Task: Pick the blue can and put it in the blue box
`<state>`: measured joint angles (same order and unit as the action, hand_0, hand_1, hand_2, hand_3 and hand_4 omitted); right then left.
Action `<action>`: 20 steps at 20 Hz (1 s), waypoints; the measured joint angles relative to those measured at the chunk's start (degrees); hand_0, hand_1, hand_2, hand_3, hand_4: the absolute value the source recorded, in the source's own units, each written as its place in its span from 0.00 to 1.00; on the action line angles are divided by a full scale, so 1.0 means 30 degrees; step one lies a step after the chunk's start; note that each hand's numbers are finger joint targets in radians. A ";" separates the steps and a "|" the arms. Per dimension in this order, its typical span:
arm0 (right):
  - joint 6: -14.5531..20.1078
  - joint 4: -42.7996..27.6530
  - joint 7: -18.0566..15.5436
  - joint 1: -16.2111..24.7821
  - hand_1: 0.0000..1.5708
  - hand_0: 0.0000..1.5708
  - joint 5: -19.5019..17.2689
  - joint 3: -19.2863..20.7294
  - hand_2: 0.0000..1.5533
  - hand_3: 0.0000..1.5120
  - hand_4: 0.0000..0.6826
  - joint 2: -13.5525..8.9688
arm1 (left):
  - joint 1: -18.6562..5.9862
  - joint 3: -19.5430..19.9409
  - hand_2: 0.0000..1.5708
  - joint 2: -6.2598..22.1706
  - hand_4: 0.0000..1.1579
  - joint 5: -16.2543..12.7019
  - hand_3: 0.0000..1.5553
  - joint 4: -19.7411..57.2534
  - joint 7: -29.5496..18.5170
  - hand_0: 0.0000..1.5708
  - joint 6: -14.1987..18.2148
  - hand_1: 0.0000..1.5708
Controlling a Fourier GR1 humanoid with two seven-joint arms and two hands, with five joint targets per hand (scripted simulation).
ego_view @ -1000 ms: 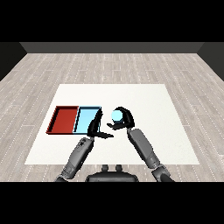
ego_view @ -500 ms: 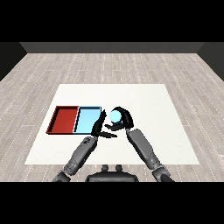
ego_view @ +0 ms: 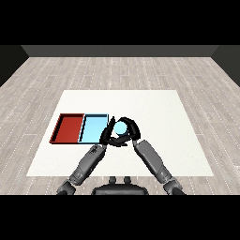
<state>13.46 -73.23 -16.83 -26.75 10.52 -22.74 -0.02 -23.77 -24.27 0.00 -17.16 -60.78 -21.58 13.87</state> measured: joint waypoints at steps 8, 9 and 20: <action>0.0697 0.1085 -0.0442 -0.1035 0.89 0.89 0.0892 -0.1167 0.93 0.92 0.90 -0.0060 | -0.0529 -0.0676 0.00 0.0044 0.00 -0.0747 0.00 0.1156 -0.0970 0.00 0.0129 0.00; 0.0697 0.1338 -0.0602 -0.1179 0.89 0.89 0.0865 -0.1199 0.93 0.92 0.91 -0.0046 | -0.0256 -0.0563 0.00 0.0104 0.00 -0.0656 0.00 0.0964 -0.1009 0.00 -0.0158 0.00; 0.1634 0.1195 -0.0236 -0.1996 0.93 0.93 0.1438 -0.3077 0.94 0.92 0.87 -0.0270 | -0.1055 -0.1471 0.38 0.0536 0.16 0.2608 0.00 0.0907 0.0110 0.29 0.3240 0.29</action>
<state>18.36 -69.65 -17.54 -32.74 14.83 -31.97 -0.83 -26.93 -28.68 1.61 -9.34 -58.06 -21.25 23.59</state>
